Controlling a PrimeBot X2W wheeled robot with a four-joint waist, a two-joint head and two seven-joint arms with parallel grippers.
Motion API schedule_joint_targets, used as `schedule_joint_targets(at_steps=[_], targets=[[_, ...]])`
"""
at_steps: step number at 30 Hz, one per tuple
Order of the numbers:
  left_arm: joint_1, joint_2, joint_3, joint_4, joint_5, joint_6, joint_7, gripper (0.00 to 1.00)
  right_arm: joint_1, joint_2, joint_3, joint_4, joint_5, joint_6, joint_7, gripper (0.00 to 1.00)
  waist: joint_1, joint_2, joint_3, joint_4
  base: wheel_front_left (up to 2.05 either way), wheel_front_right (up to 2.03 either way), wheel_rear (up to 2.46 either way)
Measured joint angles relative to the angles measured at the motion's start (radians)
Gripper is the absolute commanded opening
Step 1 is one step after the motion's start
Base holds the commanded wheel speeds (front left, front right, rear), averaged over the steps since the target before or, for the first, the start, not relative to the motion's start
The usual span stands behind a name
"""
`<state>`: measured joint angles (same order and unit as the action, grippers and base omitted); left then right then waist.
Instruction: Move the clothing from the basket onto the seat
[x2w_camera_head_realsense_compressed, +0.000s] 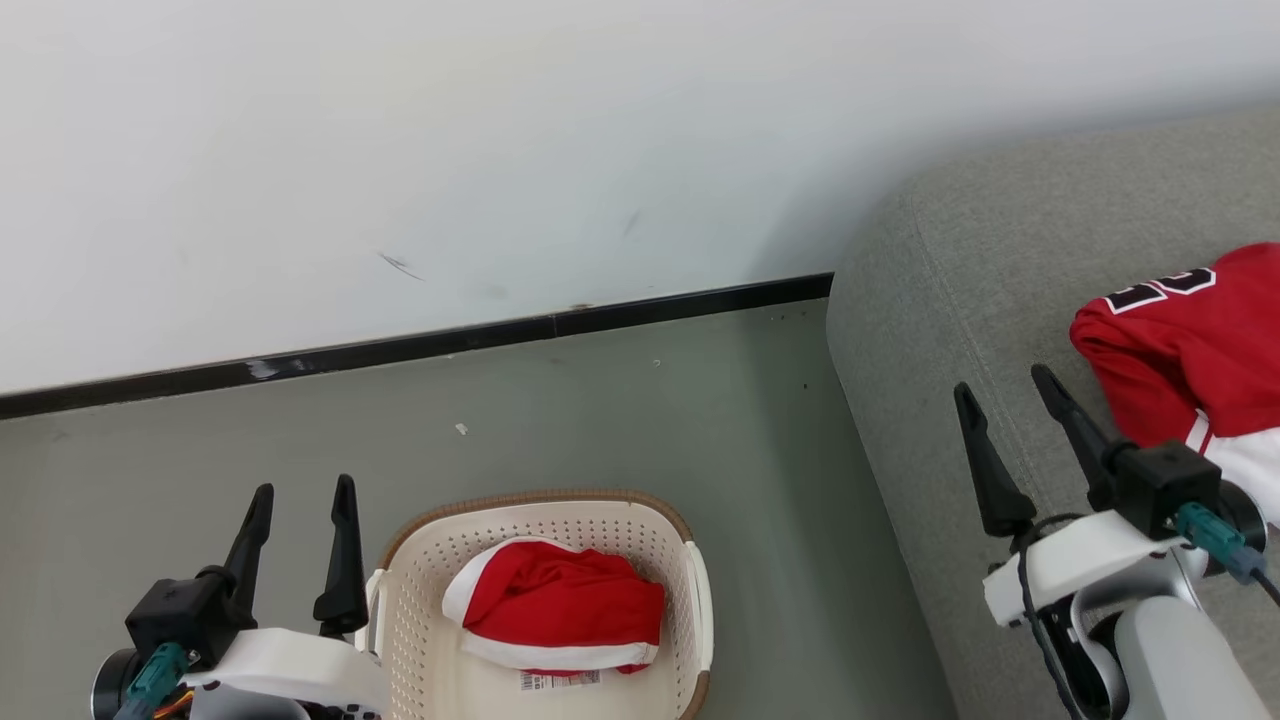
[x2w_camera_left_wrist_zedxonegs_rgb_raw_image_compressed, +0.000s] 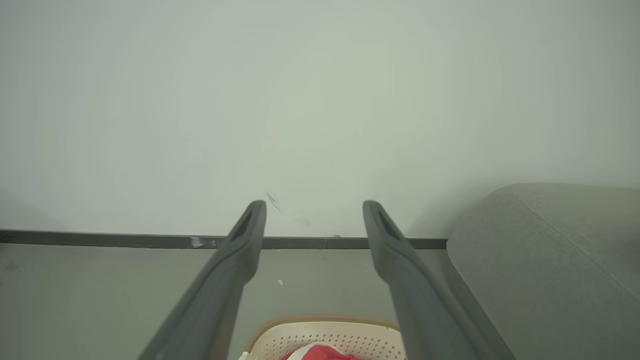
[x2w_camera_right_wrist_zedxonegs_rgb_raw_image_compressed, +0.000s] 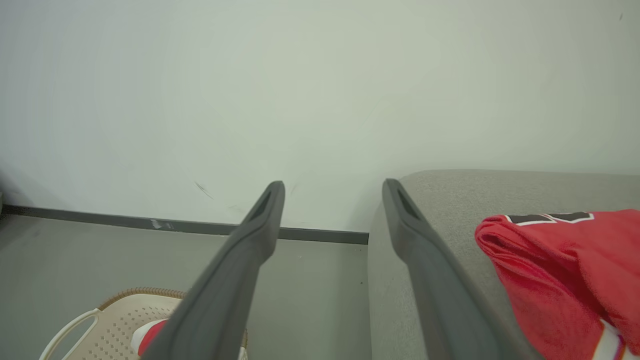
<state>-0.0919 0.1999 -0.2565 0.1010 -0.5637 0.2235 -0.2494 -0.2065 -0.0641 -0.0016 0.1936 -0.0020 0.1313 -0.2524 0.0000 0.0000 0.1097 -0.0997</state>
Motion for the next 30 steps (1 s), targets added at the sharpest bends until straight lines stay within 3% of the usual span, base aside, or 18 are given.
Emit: schedule_joint_targets(at_steps=[13, 30], targets=[[0.068, 0.01, 0.012, -0.003, 0.039, 0.012, 0.0, 1.0, 0.16, 0.021, -0.008, -0.055, -0.003, 0.0, 0.0, 1.0, 0.0, 0.0, -0.073, 0.038, 0.0, 0.0, 0.0], [0.116, 0.009, 0.005, -0.005, 0.056, 0.01, 0.0, 1.0, 0.261, 0.023, 0.041, -0.108, 0.027, 0.0, 0.0, 1.0, 0.0, 0.0, -0.123, 0.058, 0.0, 0.0, 0.0]])
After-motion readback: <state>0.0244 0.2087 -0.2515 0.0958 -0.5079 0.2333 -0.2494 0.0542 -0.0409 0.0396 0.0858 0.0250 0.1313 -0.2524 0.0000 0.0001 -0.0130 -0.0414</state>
